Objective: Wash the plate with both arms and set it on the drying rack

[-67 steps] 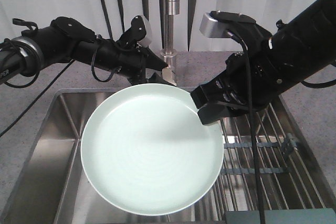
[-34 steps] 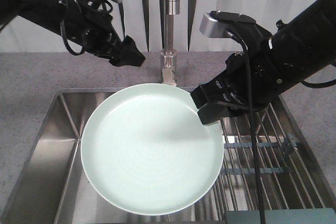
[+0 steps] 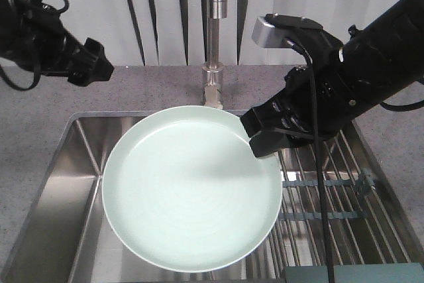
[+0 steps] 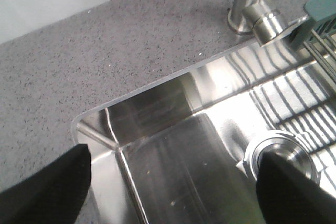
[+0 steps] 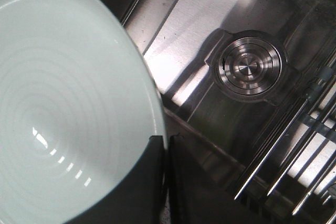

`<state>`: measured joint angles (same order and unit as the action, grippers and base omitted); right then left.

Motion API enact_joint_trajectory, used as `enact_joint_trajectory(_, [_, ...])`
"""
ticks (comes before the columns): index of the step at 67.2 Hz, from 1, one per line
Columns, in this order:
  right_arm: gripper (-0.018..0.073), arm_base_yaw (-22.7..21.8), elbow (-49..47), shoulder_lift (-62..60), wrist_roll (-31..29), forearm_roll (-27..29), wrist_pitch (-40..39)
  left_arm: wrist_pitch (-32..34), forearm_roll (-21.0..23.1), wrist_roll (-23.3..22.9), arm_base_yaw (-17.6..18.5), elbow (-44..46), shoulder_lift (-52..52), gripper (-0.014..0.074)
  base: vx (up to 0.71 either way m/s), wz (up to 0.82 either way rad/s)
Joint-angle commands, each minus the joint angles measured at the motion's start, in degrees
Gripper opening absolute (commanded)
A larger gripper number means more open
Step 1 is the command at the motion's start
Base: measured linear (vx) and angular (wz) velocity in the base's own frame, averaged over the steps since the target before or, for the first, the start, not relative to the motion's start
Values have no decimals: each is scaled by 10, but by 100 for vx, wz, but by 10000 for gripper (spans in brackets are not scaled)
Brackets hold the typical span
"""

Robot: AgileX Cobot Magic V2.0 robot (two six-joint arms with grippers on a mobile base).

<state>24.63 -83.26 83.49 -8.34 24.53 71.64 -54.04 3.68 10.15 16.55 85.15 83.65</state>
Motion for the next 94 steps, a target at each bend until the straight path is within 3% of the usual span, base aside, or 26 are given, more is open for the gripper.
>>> enact_joint_trajectory(1, [-4, 0, -15, -23, -4, 16, 15, 55, -11, -31, 3, -43, -61, 590, 0, 0])
enact_joint_trajectory(17, [-4, 0, -15, -23, -4, 16, 15, 98, -49, -111, 3, -180, -155, 590, 0, 0])
enact_joint_trajectory(38, [-4, 0, -15, -23, -4, 16, 15, 98, -48, -118, 3, -301, -237, 590, 0, 0])
enact_joint_trajectory(80, [-4, 0, -15, -23, -7, 16, 2, 86, -47, -117, 3, -315, -246, 590, 0, 0])
enact_joint_trajectory(94, [-4, -1, -15, -22, -49, -27, -13, 87, -47, -117, 3, -315, -246, 590, 0, 0])
